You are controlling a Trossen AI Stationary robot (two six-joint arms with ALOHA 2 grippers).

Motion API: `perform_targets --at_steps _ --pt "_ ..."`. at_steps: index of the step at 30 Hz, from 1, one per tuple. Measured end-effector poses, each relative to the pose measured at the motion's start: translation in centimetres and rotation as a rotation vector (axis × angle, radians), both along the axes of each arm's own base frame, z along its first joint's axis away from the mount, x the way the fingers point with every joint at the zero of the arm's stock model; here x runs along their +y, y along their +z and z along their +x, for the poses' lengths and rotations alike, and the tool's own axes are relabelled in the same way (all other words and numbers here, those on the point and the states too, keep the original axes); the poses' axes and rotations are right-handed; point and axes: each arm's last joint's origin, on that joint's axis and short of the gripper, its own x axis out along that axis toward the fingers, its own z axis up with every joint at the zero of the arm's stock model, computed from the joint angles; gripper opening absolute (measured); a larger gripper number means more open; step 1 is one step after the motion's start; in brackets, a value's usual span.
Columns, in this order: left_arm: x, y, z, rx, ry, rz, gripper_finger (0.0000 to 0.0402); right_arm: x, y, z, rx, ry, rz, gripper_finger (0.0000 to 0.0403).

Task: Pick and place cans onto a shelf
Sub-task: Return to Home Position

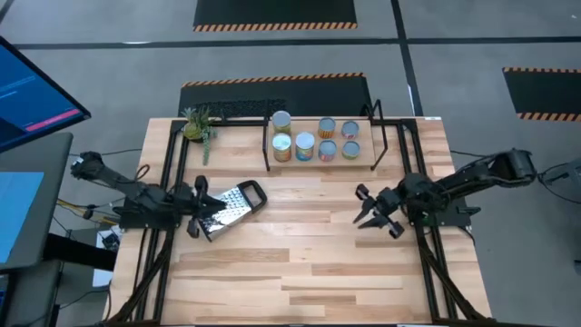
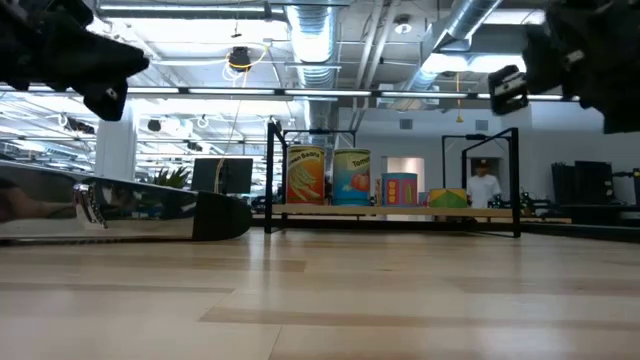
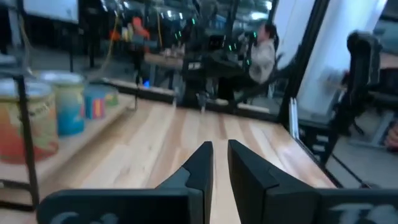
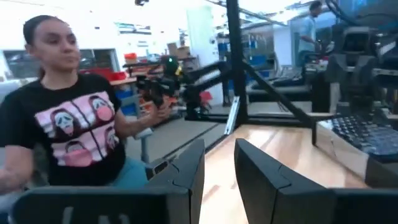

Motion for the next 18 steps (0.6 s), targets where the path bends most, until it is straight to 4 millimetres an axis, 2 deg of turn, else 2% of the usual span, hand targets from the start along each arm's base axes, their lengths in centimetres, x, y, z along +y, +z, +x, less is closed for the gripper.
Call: perform_targets --at_steps 4,9,15,18 --pt "0.6 0.5 -0.5 -0.088 0.012 0.042 0.0038 -1.7 0.2 0.0 -0.001 -0.100 0.020 0.0113" --pt "1.1 0.8 -0.8 -0.146 -0.063 0.126 0.0038 -3.0 0.0 0.0 0.014 -0.188 0.019 0.0113" --pt "1.1 0.2 -0.8 -0.112 -0.280 0.149 0.0038 -3.5 -0.7 0.1 0.090 -0.223 0.028 0.0113" --pt "1.2 0.0 -0.8 -0.088 -0.307 0.149 0.0038 -3.4 -1.3 0.1 0.156 -0.231 0.035 0.0113"
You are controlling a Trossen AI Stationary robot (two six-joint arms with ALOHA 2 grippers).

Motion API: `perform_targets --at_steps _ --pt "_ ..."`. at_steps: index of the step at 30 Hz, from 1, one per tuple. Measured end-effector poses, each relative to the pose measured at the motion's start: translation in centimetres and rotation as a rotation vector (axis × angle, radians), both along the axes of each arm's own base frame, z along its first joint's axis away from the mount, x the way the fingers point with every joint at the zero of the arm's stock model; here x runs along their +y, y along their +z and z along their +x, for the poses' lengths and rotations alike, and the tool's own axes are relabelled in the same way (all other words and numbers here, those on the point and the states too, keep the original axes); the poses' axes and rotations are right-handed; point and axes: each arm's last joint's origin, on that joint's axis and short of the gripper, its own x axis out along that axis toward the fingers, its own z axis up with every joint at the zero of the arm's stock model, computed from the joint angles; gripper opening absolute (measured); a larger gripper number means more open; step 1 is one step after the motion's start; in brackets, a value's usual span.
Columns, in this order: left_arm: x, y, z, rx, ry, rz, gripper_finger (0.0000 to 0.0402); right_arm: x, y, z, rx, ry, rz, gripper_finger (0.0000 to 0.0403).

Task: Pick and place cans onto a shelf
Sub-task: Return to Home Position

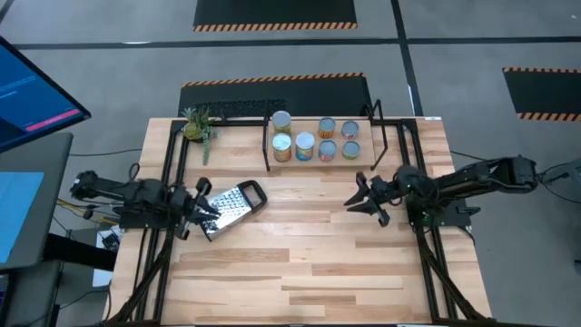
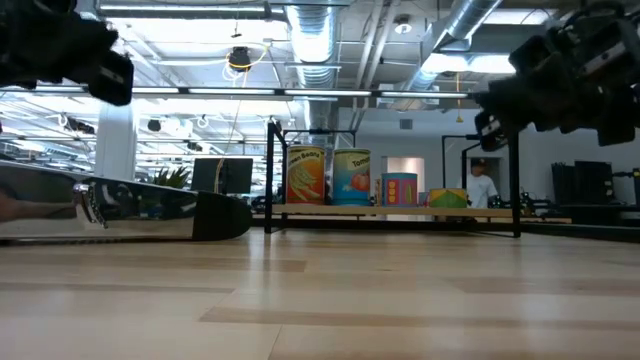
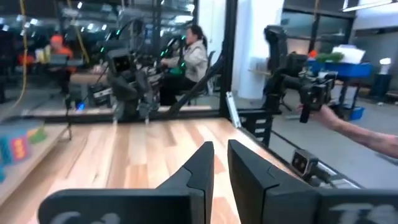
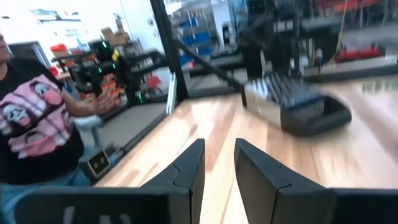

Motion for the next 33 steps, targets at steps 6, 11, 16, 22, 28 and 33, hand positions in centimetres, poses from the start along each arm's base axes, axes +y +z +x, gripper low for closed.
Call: perform_targets --at_steps 6,11,16,22,28,33 --pt "0.3 -0.5 0.1 0.069 0.084 0.035 0.0038 0.1 -1.5 0.0 0.164 0.002 0.031 0.0113" --pt "0.4 -0.4 0.1 0.039 0.132 0.151 0.0038 0.2 -3.0 -0.3 0.316 0.003 0.060 0.0113" --pt "0.4 -0.4 0.1 0.043 0.136 0.138 0.0038 0.2 -4.1 -0.7 0.446 0.002 0.085 0.0113" --pt "0.4 -0.4 0.1 0.047 0.136 0.124 0.0038 0.3 -5.1 -1.2 0.562 0.002 0.106 0.0113" --pt "0.4 -0.4 0.1 0.048 0.136 0.124 0.0038 0.4 -5.5 -1.5 0.617 0.002 0.117 0.0113" --pt "0.4 -0.4 0.1 0.048 0.137 0.123 0.0038 0.4 -5.5 -1.5 0.618 0.002 0.117 0.0113"
